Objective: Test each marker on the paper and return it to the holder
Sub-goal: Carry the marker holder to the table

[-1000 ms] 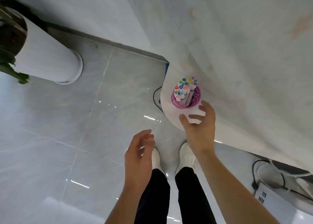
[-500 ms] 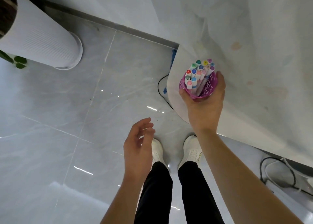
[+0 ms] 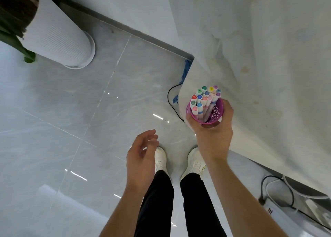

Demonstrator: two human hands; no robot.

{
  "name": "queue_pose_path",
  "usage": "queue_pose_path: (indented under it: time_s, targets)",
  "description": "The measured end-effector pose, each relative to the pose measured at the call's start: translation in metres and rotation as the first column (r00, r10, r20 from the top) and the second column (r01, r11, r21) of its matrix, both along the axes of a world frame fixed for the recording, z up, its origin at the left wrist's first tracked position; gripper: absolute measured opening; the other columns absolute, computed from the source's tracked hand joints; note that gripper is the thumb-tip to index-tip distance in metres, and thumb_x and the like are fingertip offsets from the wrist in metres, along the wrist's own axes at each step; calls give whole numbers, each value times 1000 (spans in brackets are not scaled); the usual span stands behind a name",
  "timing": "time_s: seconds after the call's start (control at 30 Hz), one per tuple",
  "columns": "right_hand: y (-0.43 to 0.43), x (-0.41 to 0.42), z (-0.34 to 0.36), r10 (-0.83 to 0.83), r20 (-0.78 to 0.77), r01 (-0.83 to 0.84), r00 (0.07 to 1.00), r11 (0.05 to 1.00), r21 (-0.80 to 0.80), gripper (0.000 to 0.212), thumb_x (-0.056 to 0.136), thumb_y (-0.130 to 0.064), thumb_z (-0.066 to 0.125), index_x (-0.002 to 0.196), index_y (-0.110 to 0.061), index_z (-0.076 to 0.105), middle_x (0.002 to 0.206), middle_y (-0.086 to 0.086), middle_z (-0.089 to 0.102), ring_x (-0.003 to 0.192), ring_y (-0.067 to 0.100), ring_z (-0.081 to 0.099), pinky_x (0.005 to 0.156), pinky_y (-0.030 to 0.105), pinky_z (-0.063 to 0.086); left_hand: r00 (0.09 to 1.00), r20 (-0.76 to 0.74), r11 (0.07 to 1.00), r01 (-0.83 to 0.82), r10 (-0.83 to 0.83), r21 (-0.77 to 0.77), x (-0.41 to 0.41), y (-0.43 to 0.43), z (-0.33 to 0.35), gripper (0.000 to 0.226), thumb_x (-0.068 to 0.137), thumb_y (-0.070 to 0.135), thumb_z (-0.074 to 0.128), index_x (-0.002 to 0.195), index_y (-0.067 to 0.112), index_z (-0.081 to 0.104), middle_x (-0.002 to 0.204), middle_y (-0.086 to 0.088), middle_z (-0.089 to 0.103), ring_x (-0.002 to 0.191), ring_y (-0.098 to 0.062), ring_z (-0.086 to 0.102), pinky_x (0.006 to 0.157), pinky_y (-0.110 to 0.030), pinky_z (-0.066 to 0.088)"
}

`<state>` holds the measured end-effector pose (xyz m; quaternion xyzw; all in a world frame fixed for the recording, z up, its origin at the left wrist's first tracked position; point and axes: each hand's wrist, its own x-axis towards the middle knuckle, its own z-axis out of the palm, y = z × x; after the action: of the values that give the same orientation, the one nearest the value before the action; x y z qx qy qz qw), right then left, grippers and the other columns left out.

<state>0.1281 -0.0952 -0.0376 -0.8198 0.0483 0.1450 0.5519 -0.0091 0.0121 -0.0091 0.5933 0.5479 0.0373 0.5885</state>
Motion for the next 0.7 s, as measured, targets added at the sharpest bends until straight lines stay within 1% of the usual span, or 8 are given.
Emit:
queue_pose_path:
  time_s: [0.1, 0.2, 0.3, 0.4, 0.5, 0.57, 0.63, 0.7]
  targets:
    - [-2, -14, 27, 52, -13, -52, 999, 999, 11, 81, 71, -31, 96, 125, -63, 45, 121, -33, 64, 110, -6, 69, 81, 23, 63, 1000, 5, 1000, -30, 30, -1, -4, 0, 27, 26, 87, 31, 57, 110, 32, 70, 103, 9, 73, 101, -17, 69, 95, -49, 54]
    - [-2, -27, 60, 117, -19, -116, 993, 993, 33, 82, 70, -30, 97, 126, -62, 46, 124, -29, 64, 112, -2, 69, 81, 30, 65, 999, 13, 999, -35, 35, 20, -8, 0, 59, 22, 96, 20, 59, 110, 35, 69, 103, 12, 73, 100, -14, 69, 94, -46, 54]
    - [-1, -36, 98, 229, 14, -229, 973, 973, 20, 87, 68, -31, 98, 127, -65, 43, 125, -32, 61, 117, -2, 65, 83, 29, 65, 998, 26, 997, -62, 61, 44, -15, 1, 94, 27, 98, 14, 58, 110, 36, 68, 104, 14, 72, 100, -12, 69, 93, -41, 55]
    - [0, -41, 135, 322, 27, -323, 946, 946, 34, 89, 65, -33, 98, 128, -65, 44, 125, -34, 60, 117, -5, 64, 83, 26, 64, 992, 40, 991, -120, 118, 65, -26, 3, 132, 28, 97, 13, 58, 109, 37, 67, 105, 15, 72, 101, -11, 69, 94, -39, 55]
    - [3, -42, 171, 398, 30, -399, 917, 916, 39, 88, 61, -43, 97, 125, -68, 43, 122, -38, 60, 115, -9, 63, 85, 34, 65, 977, 68, 975, -209, 204, 77, -45, 6, 169, 30, 96, 10, 59, 107, 37, 69, 102, 13, 73, 98, -11, 69, 93, -40, 54]
    - [5, -44, 193, 450, 41, -451, 892, 892, 33, 88, 60, -46, 97, 124, -69, 42, 121, -39, 59, 114, -8, 63, 86, 36, 65, 963, 80, 960, -264, 258, 87, -61, 6, 191, 30, 95, 9, 59, 107, 35, 69, 101, 11, 73, 98, -12, 69, 92, -40, 54]
    - [8, -46, 212, 493, 39, -495, 869, 868, 49, 87, 61, -43, 99, 125, -65, 44, 121, -34, 62, 110, -5, 67, 83, 31, 65, 944, 86, 939, -327, 319, 102, -80, 4, 211, 30, 95, 9, 59, 107, 35, 70, 101, 10, 73, 98, -12, 69, 91, -39, 54]
    - [13, -50, 230, 531, 45, -532, 846, 844, 68, 85, 60, -45, 100, 124, -63, 47, 120, -31, 65, 106, -4, 70, 76, 19, 62, 919, 98, 914, -391, 382, 108, -98, 2, 231, 31, 95, 9, 59, 106, 37, 70, 100, 11, 73, 97, -10, 69, 91, -36, 54]
